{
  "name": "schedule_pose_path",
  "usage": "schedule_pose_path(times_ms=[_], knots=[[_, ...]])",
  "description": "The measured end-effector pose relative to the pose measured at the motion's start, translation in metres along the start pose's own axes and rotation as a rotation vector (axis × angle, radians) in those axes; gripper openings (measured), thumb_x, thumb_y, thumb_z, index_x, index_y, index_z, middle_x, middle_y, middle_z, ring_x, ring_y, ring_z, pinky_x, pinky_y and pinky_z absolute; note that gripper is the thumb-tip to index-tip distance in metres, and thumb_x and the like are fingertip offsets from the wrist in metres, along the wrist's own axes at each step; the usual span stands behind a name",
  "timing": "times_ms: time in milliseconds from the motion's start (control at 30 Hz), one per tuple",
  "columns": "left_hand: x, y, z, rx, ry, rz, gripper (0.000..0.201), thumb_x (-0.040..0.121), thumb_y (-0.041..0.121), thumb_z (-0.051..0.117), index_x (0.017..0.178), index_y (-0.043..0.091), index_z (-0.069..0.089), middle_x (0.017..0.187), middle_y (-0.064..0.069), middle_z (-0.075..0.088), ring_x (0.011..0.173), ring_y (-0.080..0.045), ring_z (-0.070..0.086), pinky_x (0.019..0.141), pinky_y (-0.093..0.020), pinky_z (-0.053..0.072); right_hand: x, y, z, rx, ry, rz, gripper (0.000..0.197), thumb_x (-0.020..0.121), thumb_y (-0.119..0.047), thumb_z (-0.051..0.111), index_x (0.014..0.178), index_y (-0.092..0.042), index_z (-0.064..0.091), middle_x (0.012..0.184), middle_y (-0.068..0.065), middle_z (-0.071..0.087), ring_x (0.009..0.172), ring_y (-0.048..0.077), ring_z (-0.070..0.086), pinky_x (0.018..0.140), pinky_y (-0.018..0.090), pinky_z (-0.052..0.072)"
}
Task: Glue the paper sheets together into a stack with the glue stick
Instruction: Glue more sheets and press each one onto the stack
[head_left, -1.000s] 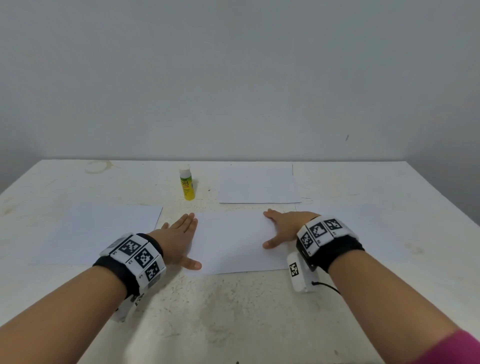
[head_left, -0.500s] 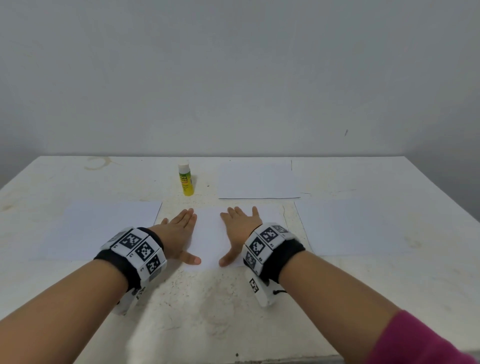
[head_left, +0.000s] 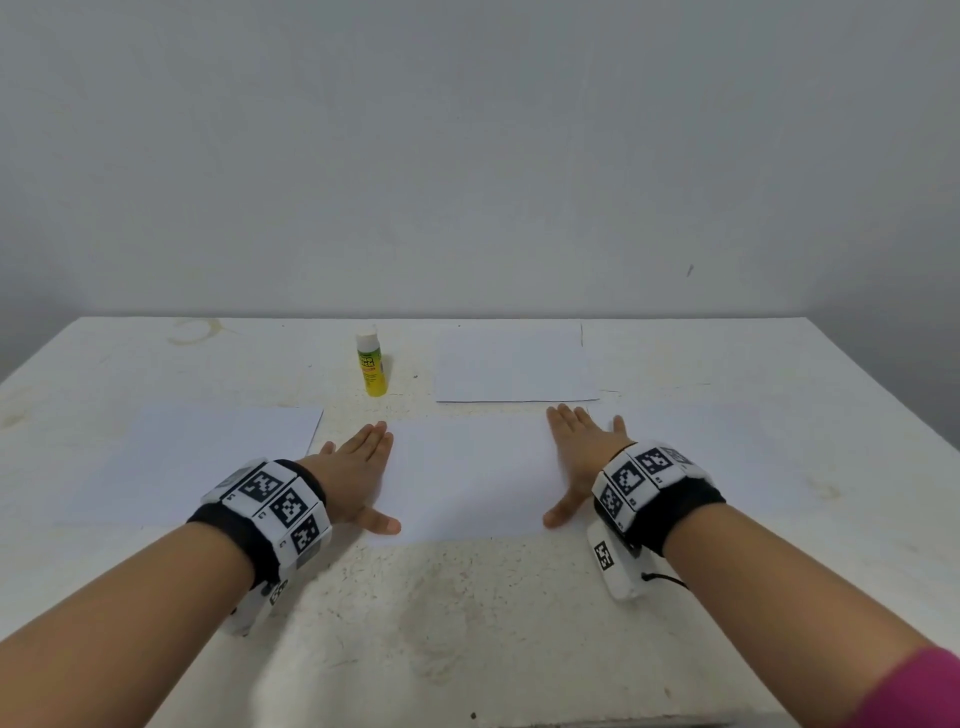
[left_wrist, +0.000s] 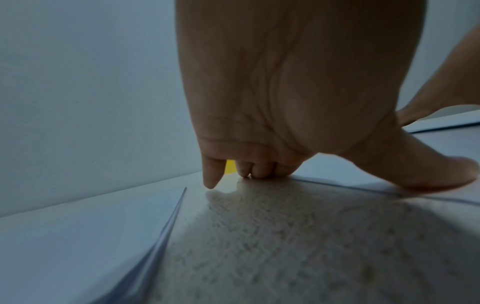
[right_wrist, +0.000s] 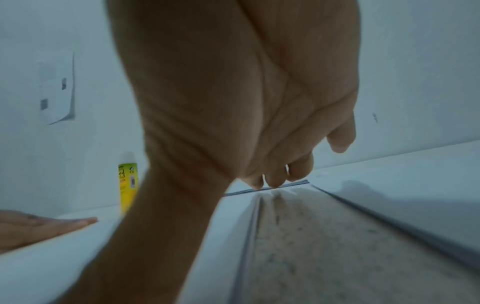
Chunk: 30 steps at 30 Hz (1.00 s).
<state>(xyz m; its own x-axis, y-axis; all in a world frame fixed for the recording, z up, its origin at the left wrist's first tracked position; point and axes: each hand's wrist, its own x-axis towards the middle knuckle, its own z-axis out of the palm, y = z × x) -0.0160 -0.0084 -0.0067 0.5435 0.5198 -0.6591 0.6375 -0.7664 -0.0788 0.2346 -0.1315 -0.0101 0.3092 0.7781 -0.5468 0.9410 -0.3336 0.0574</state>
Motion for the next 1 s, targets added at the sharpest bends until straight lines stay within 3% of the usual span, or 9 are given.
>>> schedule_pose_path(times_ms=[100, 300, 567, 867, 1000], knots=[[-0.002, 0.000, 0.000, -0.007, -0.004, 0.003, 0.115, 0.084, 0.068, 0.046, 0.146, -0.001, -0.022, 0.154, -0.013, -0.030, 0.146, -0.023, -0.020, 0.119, -0.047, 0.007, 0.003, 0.000, -0.004, 0.016, 0.029, -0.050, 0.147, 0.056, -0.059, 0.083, 0.150, -0.012, -0.020, 0.159, 0.002, -0.019, 0.147, 0.021, -0.015, 0.114, 0.058, -0.004], [-0.001, -0.001, 0.000, -0.019, -0.010, 0.014, 0.116, 0.084, 0.068, 0.046, 0.146, -0.001, -0.023, 0.154, -0.013, -0.030, 0.145, -0.023, -0.020, 0.119, -0.047, 0.007, 0.002, 0.004, -0.003, 0.072, 0.022, -0.122, 0.119, 0.074, -0.059, 0.070, 0.153, -0.013, -0.007, 0.161, 0.001, -0.009, 0.148, 0.016, -0.006, 0.116, 0.054, -0.001], [0.000, -0.003, 0.001, -0.039, -0.018, 0.016, 0.115, 0.084, 0.068, 0.046, 0.145, 0.001, -0.025, 0.153, -0.010, -0.033, 0.145, -0.021, -0.022, 0.119, -0.047, 0.006, 0.003, 0.007, -0.007, -0.035, -0.056, -0.120, 0.133, 0.066, -0.059, 0.077, 0.151, -0.016, -0.016, 0.160, -0.005, -0.015, 0.148, 0.017, -0.008, 0.111, 0.065, 0.001], [0.002, -0.003, 0.002, -0.035, -0.020, 0.015, 0.116, 0.083, 0.070, 0.045, 0.145, 0.002, -0.025, 0.153, -0.010, -0.033, 0.145, -0.020, -0.022, 0.118, -0.048, 0.007, -0.006, 0.008, -0.018, -0.120, -0.121, -0.137, 0.145, 0.058, -0.043, 0.088, 0.149, -0.014, -0.021, 0.158, -0.002, -0.022, 0.147, 0.016, -0.012, 0.113, 0.062, 0.004], [0.003, -0.003, 0.002, -0.029, -0.020, 0.010, 0.115, 0.084, 0.069, 0.046, 0.145, 0.001, -0.025, 0.153, -0.011, -0.033, 0.145, -0.022, -0.022, 0.118, -0.048, 0.007, -0.013, -0.021, -0.018, 0.001, -0.032, -0.225, 0.125, 0.075, -0.054, 0.072, 0.149, -0.013, -0.020, 0.157, 0.001, -0.025, 0.146, 0.019, -0.018, 0.113, 0.060, -0.004]])
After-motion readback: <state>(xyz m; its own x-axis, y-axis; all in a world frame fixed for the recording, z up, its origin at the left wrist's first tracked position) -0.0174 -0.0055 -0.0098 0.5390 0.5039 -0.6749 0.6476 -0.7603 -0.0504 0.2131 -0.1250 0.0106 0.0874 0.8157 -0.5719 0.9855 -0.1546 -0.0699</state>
